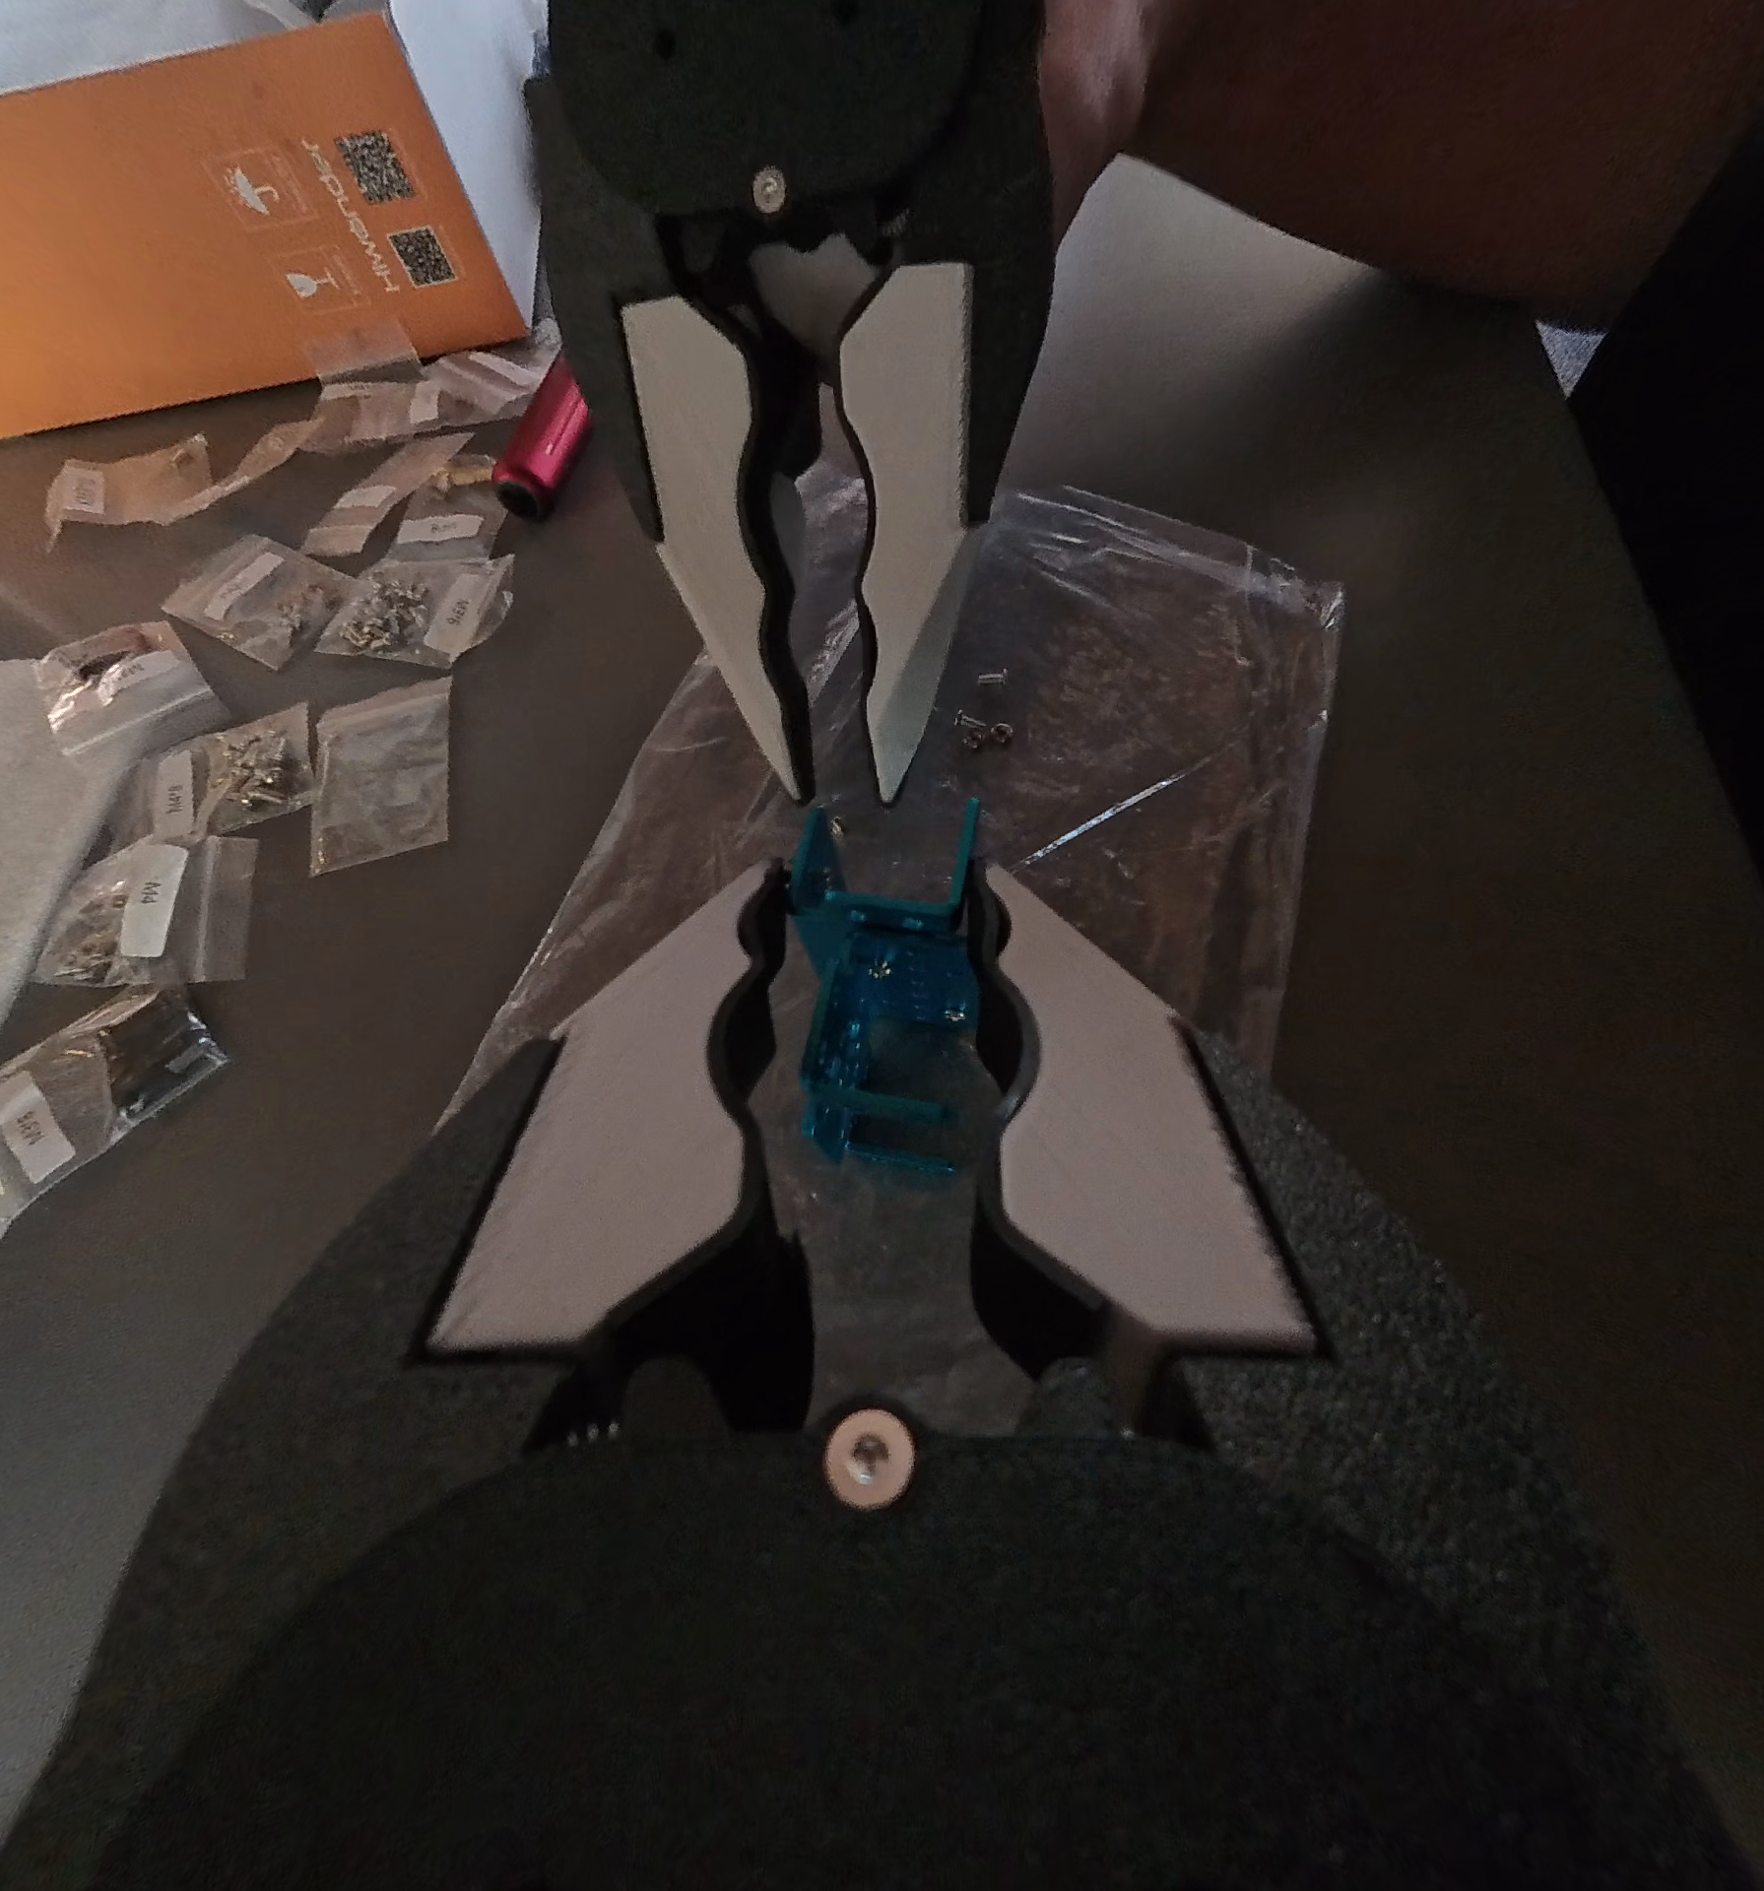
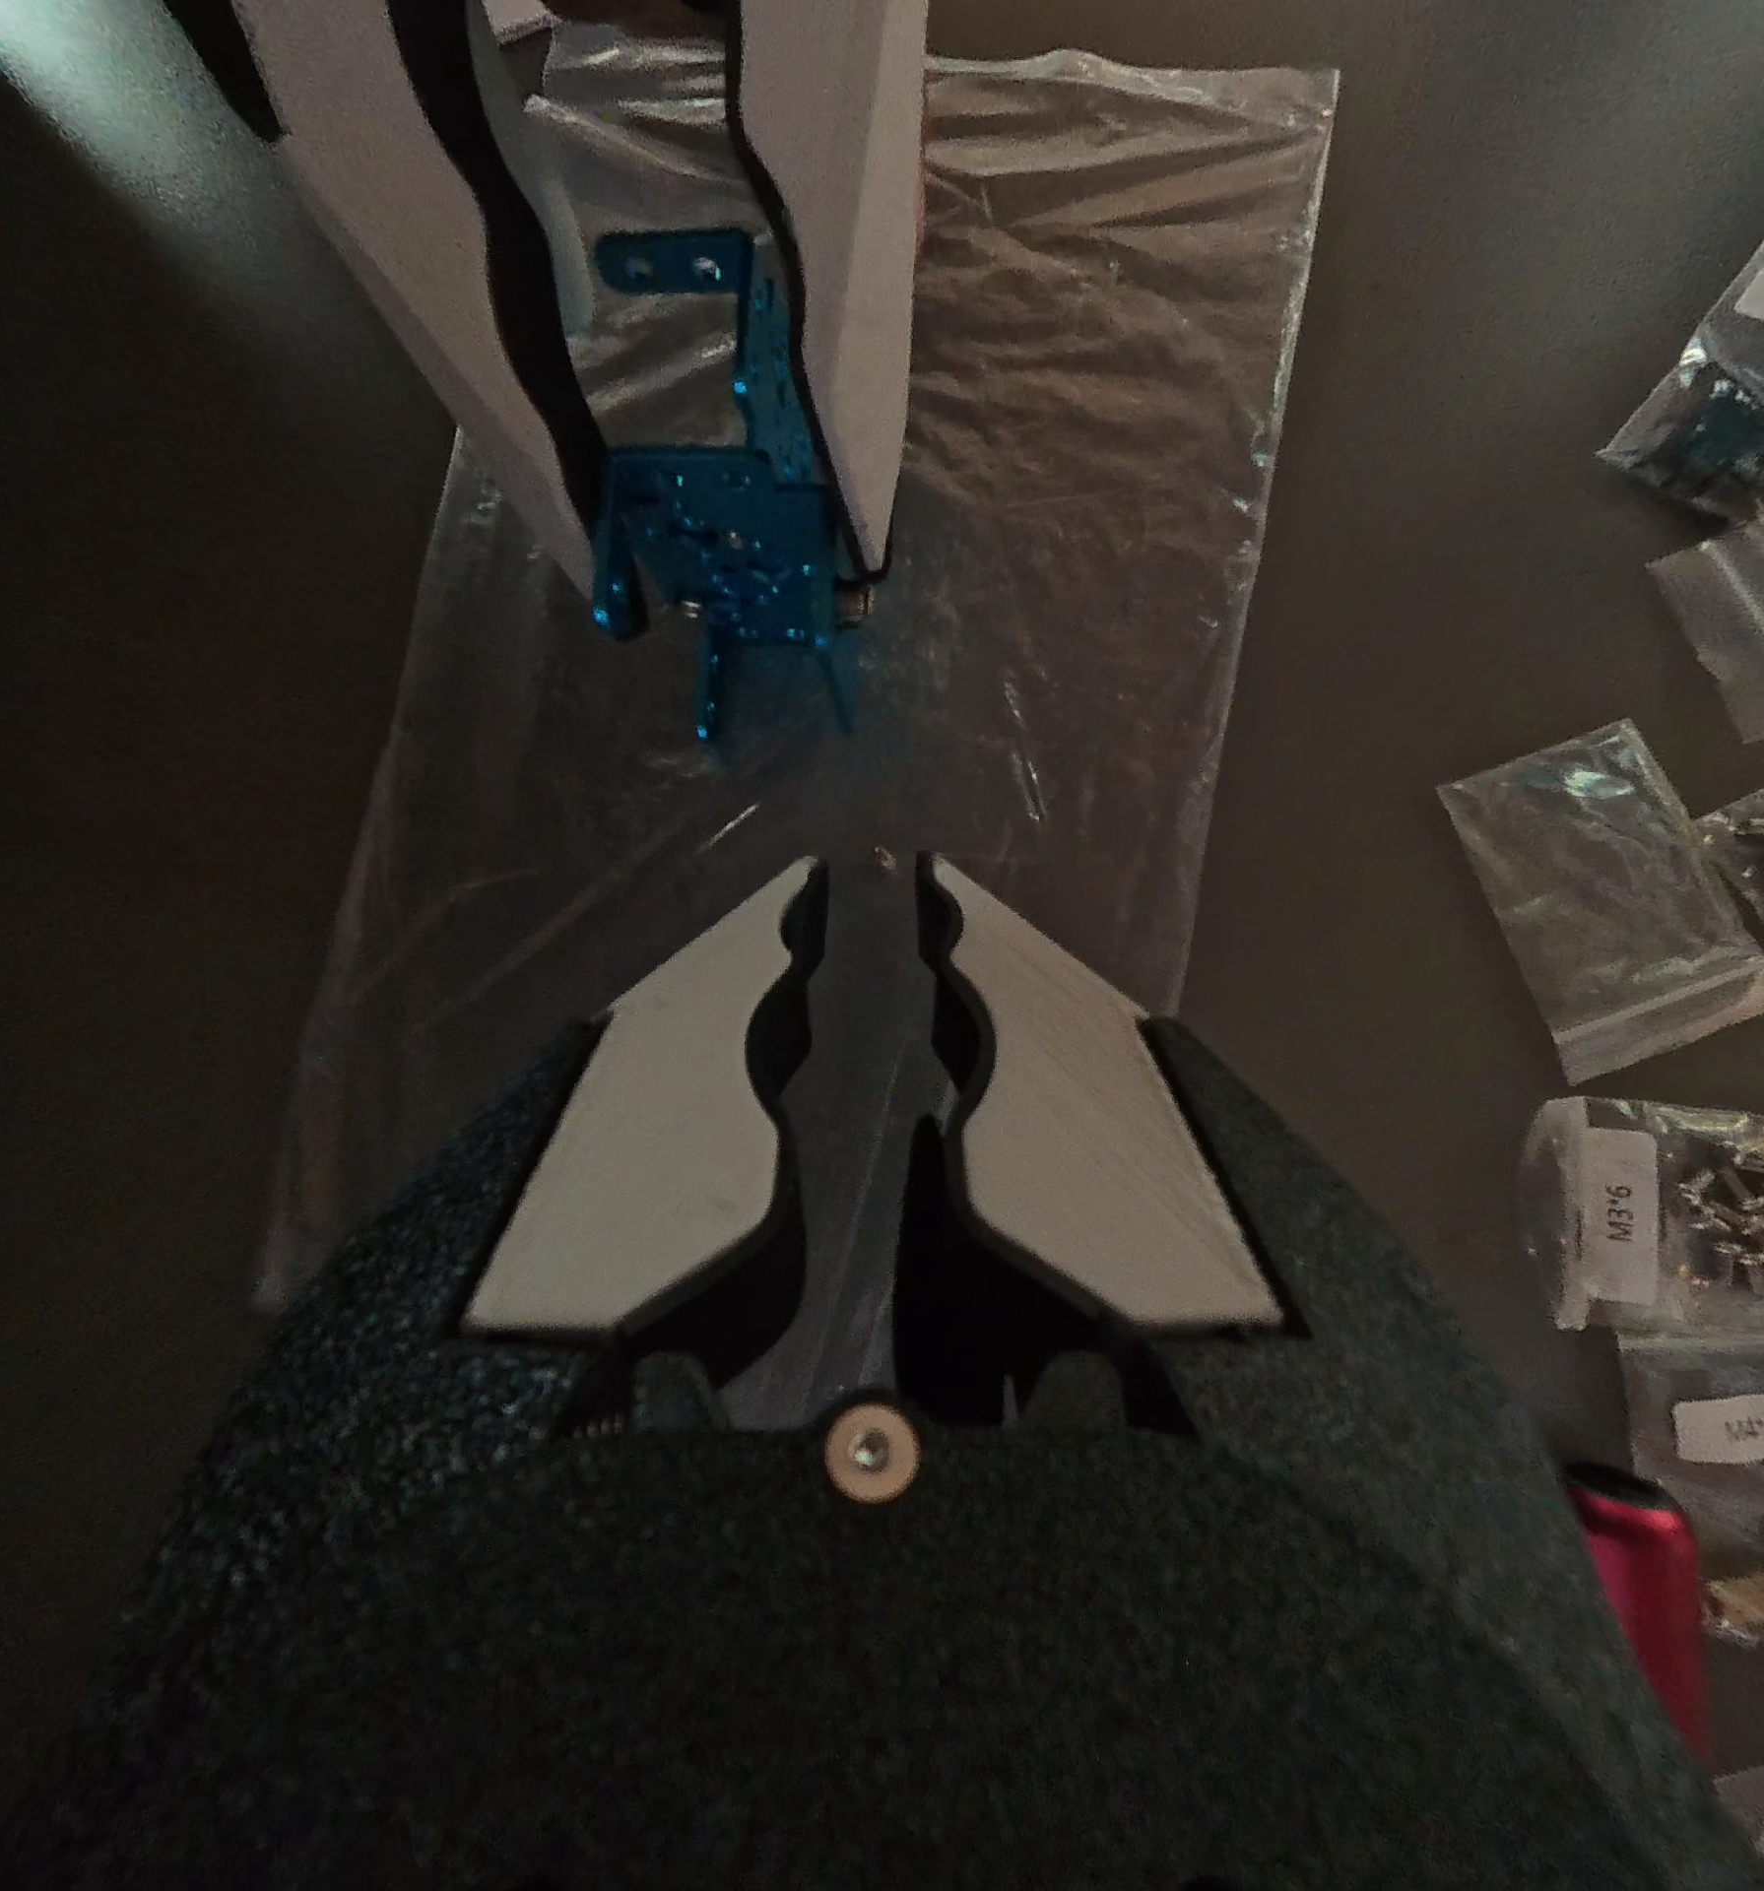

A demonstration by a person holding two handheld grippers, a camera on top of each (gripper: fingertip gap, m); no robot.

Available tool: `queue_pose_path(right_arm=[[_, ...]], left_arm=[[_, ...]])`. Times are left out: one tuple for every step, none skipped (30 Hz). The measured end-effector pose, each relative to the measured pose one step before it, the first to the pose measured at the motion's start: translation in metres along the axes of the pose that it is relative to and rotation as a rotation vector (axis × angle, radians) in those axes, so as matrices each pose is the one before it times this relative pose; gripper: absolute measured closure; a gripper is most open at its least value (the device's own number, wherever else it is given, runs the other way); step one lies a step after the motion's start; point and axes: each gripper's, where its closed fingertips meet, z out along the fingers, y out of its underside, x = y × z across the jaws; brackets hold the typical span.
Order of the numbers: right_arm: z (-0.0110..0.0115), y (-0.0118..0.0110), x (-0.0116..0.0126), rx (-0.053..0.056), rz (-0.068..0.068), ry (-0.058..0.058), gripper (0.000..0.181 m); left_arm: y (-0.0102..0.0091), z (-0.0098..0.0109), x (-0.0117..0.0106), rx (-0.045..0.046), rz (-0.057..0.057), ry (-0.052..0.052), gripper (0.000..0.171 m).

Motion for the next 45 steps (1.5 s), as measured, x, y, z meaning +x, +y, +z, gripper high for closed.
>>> queue_pose_path(right_arm=[[-0.00080, 0.00056, -0.00071, -0.0031, 0.0041, -0.0012, 0.166], [-0.00050, 0.00030, -0.00306, -0.0009, 0.0103, -0.0173, 0.165], [0.00008, 0.00080, -0.00232, -0.0064, 0.0095, -0.0130, 0.165], [0.00056, 0.00075, -0.00012, -0.0054, 0.0025, 0.0027, 0.165], [0.00110, 0.00010, 0.00035, -0.0011, -0.0047, 0.0062, 0.165], [0.00142, -0.00028, -0.00008, 0.0013, -0.0054, 0.0025, 0.165], [0.00143, 0.00048, 0.00013, -0.0044, -0.0006, 0.0006, 0.165], [0.00092, 0.00103, 0.00117, -0.0079, 0.0014, 0.0044, 0.165], [0.00035, -0.00037, 0.00077, 0.0026, 0.0014, 0.0016, 0.164], [-0.00004, -0.00176, 0.00045, 0.0107, 0.0029, -0.0006, 0.164], [-0.00011, -0.00147, -0.00015, 0.0074, 0.0030, -0.0032, 0.164], [0.00029, -0.00045, -0.00023, 0.0006, 0.0011, -0.0026, 0.164], [0.00074, 0.00021, 0.00035, -0.0037, -0.0008, 0.0024, 0.164], [0.00066, 0.00036, 0.00124, -0.0045, -0.0012, 0.0092, 0.164], [-0.00008, 0.00036, 0.00133, -0.0050, 0.0005, 0.0115, 0.163], [-0.00104, 0.00014, -0.00005, -0.0034, 0.0014, 0.0051, 0.164], [-0.00140, -0.00010, -0.00162, 0.0017, 0.0039, -0.0047, 0.164], [-0.00103, 0.00116, -0.00106, -0.0066, 0.0086, -0.0035, 0.166], [-0.00072, 0.00198, -0.00038, -0.0116, 0.0057, -0.0001, 0.166], [-0.00011, 0.00094, -0.00167, -0.0031, 0.0005, -0.0060, 0.165], [0.00041, -0.00026, -0.00118, 0.0040, -0.0019, -0.0045, 0.165], [0.00106, -0.00011, -0.00012, 0.0009, -0.0008, -0.0005, 0.165], [0.00148, 0.00073, -0.00073, -0.0051, -0.0013, -0.0062, 0.164], [0.00091, -0.00015, 0.00092, 0.0004, -0.0033, 0.0026, 0.165], [-0.00002, -0.00140, 0.00172, 0.0094, 0.0002, 0.0067, 0.163], [0.00000, -0.00025, 0.00022, 0.0020, 0.0029, -0.0031, 0.163], [0.00013, 0.00038, 0.00061, -0.0030, 0.0053, -0.0021, 0.163], [0.00017, -0.00042, -0.00001, 0.0015, 0.0027, -0.0028, 0.163], [0.00032, -0.00067, -0.00083, 0.0028, -0.0001, -0.0039, 0.163], [0.00055, -0.00018, -0.00030, -0.0017, -0.0024, 0.0018, 0.163], [0.00048, -0.00024, -0.00031, -0.0004, -0.0053, 0.0028, 0.163], [-0.00010, 0.00021, 0.00024, -0.0032, -0.0085, 0.0075, 0.163], [-0.00049, 0.00079, 0.00122, -0.0051, -0.0111, 0.0141, 0.164], [-0.00038, 0.00085, 0.00101, -0.0027, -0.0120, 0.0122, 0.165], [0.00003, 0.00020, 0.00047, 0.0013, -0.0089, 0.0064, 0.166], [0.00025, -0.00013, -0.00012, 0.0012, -0.0069, 0.0023, 0.166], [0.00027, -0.00021, 0.00042, -0.0012, -0.0092, 0.0083, 0.167], [0.00014, 0.00018, 0.00048, -0.0066, -0.0106, 0.0097, 0.168], [0.00014, -0.00015, 0.00007, -0.0084, -0.0092, 0.0063, 0.168], [0.00032, -0.00023, 0.00007, -0.0099, -0.0071, 0.0048, 0.168], [0.00024, -0.00029, 0.00006, -0.0120, -0.0058, 0.0025, 0.169], [0.00029, -0.00015, -0.00061, -0.0143, -0.0070, -0.0005, 0.169], [0.00025, -0.00016, -0.00113, -0.0144, -0.0086, -0.0035, 0.173], [0.00019, -0.00003, -0.00085, -0.0104, -0.0039, -0.0027, 0.177], [0.00027, -0.00032, 0.00012, -0.0056, 0.0042, 0.0003, 0.178]], left_arm=[[0.00009, -0.00006, 0.00012, -0.00246, 0.0052, -0.0012, 0.137], [0.00000, -0.00006, -0.00001, -0.00113, 0.0019, -0.0011, 0.136], [-0.00002, 0.00005, 0.00007, 0.00111, -0.0008, -0.0002, 0.136], [0.00006, 0.00003, 0.00016, 0.00182, -0.0021, 0.0008, 0.136], [-0.00001, -0.00006, 0.00014, 0.00061, -0.0010, 0.0009, 0.136], [-0.00001, -0.00011, 0.00017, -0.00069, 0.0014, -0.0003, 0.136], [0.00010, -0.00005, 0.00027, -0.00124, 0.0025, -0.0004, 0.136], [0.00010, -0.00021, 0.00044, -0.00152, 0.0020, 0.0004, 0.136], [0.00002, -0.00012, 0.00025, -0.00110, 0.0014, -0.0003, 0.136], [0.00003, -0.00014, 0.00040, -0.00013, 0.0019, -0.0003, 0.136], [-0.00009, -0.00013, 0.00057, -0.00004, 0.0010, 0.0015, 0.136], [-0.00003, 0.00003, 0.00047, -0.00017, -0.0001, 0.0020, 0.136], [-0.00004, 0.00002, 0.00007, 0.00029, 0.0000, 0.0005, 0.136], [0.00003, 0.00000, 0.00001, 0.00109, -0.0012, 0.0005, 0.136], [-0.00012, 0.00007, -0.00009, 0.00123, -0.0023, 0.0011, 0.136], [-0.00005, 0.00005, -0.00008, 0.00059, -0.0017, 0.0008, 0.136], [-0.00009, 0.00016, -0.00004, -0.00006, -0.0006, -0.0002, 0.136], [-0.00008, 0.00010, -0.00001, 0.00020, -0.0002, 0.0001, 0.136], [-0.00003, 0.00006, 0.00003, 0.00004, -0.0006, 0.0008, 0.136], [-0.00009, 0.00001, 0.00007, -0.00032, -0.0005, 0.0006, 0.136], [0.00000, 0.00000, 0.00004, -0.00003, 0.0001, 0.0004, 0.136], [0.00002, -0.00001, 0.00004, -0.00011, 0.0000, 0.0003, 0.136], [-0.00001, -0.00014, 0.00009, -0.00039, 0.0007, 0.0002, 0.136], [0.00005, -0.00005, 0.00021, -0.00056, 0.0014, -0.0001, 0.136], [0.00000, -0.00013, 0.00012, -0.00062, 0.0011, -0.0001, 0.136], [0.00007, -0.00007, 0.00015, -0.00054, 0.0008, -0.0001, 0.136], [0.00008, -0.00009, 0.00009, -0.00042, 0.0008, 0.0001, 0.136], [-0.00006, -0.00011, 0.00014, -0.00003, 0.0006, 0.0004, 0.136], [0.00008, 0.00000, 0.00021, 0.00036, -0.0004, 0.0010, 0.136], [0.00001, -0.00007, 0.00012, 0.00043, -0.0004, 0.0011, 0.136], [0.00004, -0.00009, 0.00008, 0.00021, -0.0001, 0.0009, 0.136], [0.00001, -0.00006, 0.00013, 0.00024, 0.0001, 0.0008, 0.137], [0.00001, -0.00012, 0.00012, 0.00059, 0.0005, 0.0006, 0.137], [0.00003, 0.00003, 0.00004, 0.00075, 0.0006, 0.0003, 0.137], [0.00001, 0.00000, 0.00002, -0.00005, -0.0001, 0.0001, 0.137], [0.00003, 0.00010, -0.00004, -0.00087, -0.0003, 0.0001, 0.137], [-0.00005, 0.00000, -0.00004, -0.00076, 0.0009, -0.0002, 0.137], [0.00001, 0.00002, 0.00004, -0.00042, 0.0011, -0.0005, 0.137], [-0.00003, 0.00013, -0.00012, -0.00044, 0.0000, -0.0004, 0.137], [-0.00001, 0.00007, 0.00006, -0.00046, 0.0001, 0.0001, 0.137], [0.00005, -0.00003, 0.00003, -0.00039, 0.0005, 0.0004, 0.137], [0.00009, -0.00011, 0.00005, -0.00009, -0.0003, 0.0006, 0.137], [0.00004, -0.00009, 0.00019, 0.00024, -0.0012, 0.0012, 0.137], [0.00009, 0.00001, 0.00022, -0.00102, -0.0015, 0.0011, 0.136], [0.00003, -0.00012, 0.00027, -0.00229, 0.0001, 0.0003, 0.137]])
